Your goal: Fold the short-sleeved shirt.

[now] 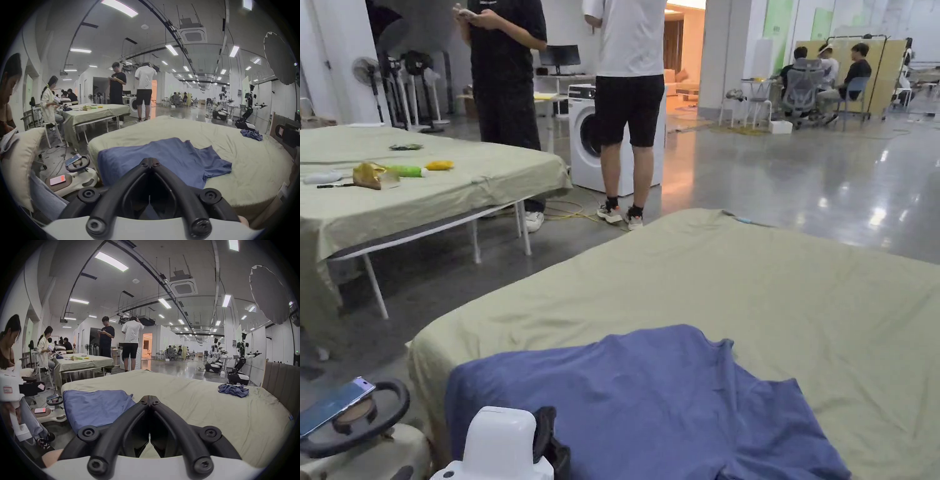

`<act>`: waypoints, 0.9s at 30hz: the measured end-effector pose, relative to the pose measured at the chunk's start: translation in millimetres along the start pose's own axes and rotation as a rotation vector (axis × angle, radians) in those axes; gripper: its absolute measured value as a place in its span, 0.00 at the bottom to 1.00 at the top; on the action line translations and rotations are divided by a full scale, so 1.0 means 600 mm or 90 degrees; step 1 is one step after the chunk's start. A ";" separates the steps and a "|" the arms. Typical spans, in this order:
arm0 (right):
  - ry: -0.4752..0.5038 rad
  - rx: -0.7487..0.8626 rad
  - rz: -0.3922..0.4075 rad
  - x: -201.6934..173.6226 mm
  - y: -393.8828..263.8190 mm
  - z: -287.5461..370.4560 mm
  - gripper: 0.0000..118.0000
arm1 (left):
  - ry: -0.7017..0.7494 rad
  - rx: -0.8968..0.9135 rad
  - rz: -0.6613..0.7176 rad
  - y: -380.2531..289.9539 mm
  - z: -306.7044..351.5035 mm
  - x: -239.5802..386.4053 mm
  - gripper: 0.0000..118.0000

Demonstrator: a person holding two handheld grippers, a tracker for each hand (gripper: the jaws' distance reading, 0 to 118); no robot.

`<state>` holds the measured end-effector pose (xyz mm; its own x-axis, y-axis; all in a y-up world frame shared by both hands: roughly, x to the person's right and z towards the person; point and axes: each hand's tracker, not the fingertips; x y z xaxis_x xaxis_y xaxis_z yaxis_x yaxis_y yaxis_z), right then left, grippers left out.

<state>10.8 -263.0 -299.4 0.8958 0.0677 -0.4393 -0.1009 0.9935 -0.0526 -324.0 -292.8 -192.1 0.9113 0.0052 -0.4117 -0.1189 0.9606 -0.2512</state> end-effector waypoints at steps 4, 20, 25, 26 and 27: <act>-0.010 -0.018 0.018 0.031 -0.018 -0.025 0.02 | -0.083 -0.080 -0.045 0.014 -0.148 0.069 0.00; -0.058 -0.076 -0.043 0.153 -0.066 -0.101 0.02 | -0.096 -0.381 -0.155 0.039 -0.653 0.303 1.00; -0.067 -0.075 -0.065 0.161 -0.065 -0.103 0.02 | -0.108 -0.426 -0.139 0.027 -0.657 0.314 0.47; -0.073 -0.075 -0.068 0.160 -0.065 -0.103 0.02 | -0.082 -0.409 -0.180 0.031 -0.649 0.321 0.00; -0.075 -0.076 -0.073 0.161 -0.065 -0.103 0.02 | -0.060 -0.387 -0.231 0.036 -0.627 0.339 0.01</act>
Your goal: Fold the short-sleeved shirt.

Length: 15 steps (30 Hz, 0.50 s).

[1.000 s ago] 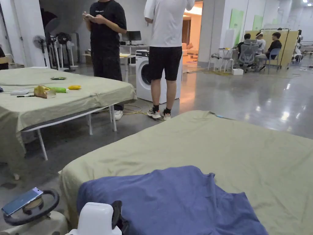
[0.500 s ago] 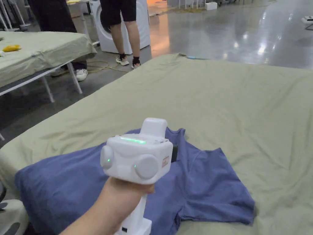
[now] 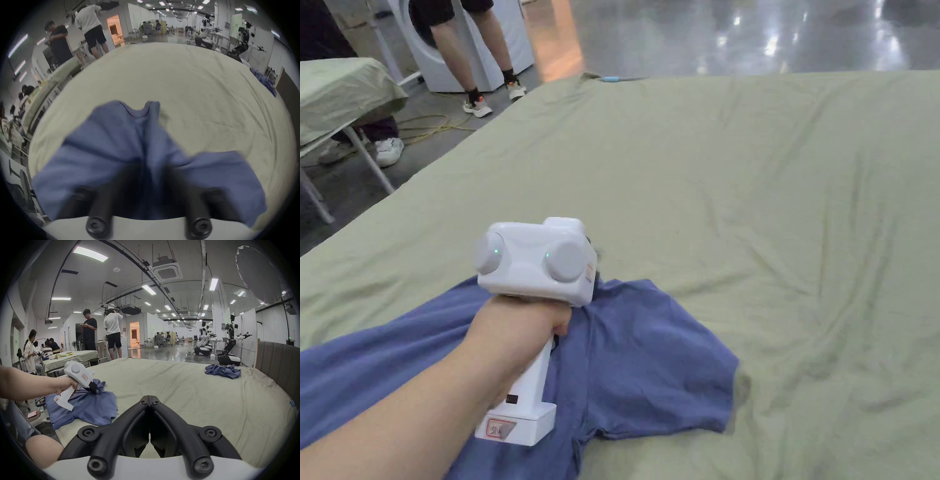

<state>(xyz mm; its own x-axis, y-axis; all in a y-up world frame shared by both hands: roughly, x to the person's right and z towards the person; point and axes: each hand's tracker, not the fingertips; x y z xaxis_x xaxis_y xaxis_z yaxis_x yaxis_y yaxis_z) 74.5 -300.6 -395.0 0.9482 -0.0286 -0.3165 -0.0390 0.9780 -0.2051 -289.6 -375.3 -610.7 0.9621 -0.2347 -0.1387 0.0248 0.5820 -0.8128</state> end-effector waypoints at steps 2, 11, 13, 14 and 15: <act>0.001 0.001 -0.022 -0.007 0.002 0.007 0.02 | -0.031 -0.007 -0.002 -0.011 0.018 0.012 0.01; -0.066 0.071 -0.058 0.019 0.055 0.059 0.02 | -0.105 0.133 -0.024 0.071 0.177 0.128 0.01; -0.101 0.090 -0.062 0.036 0.072 0.089 0.02 | -0.161 0.161 -0.052 0.107 0.195 0.190 0.01; -0.114 0.095 -0.063 0.045 0.081 0.106 0.02 | -0.185 0.184 -0.074 0.120 0.214 0.232 0.01; -0.134 0.102 -0.062 0.054 0.091 0.124 0.02 | -0.210 0.196 -0.095 0.134 0.233 0.280 0.01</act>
<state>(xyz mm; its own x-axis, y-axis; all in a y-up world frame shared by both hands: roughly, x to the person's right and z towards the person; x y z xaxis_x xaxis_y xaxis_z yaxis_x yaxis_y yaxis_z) 126.8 -233.0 -347.4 0.9902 -0.0967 -0.1004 0.0899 0.9935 -0.0703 -88.1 -259.4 -620.2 0.9755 -0.1023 0.1949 0.2008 0.7763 -0.5975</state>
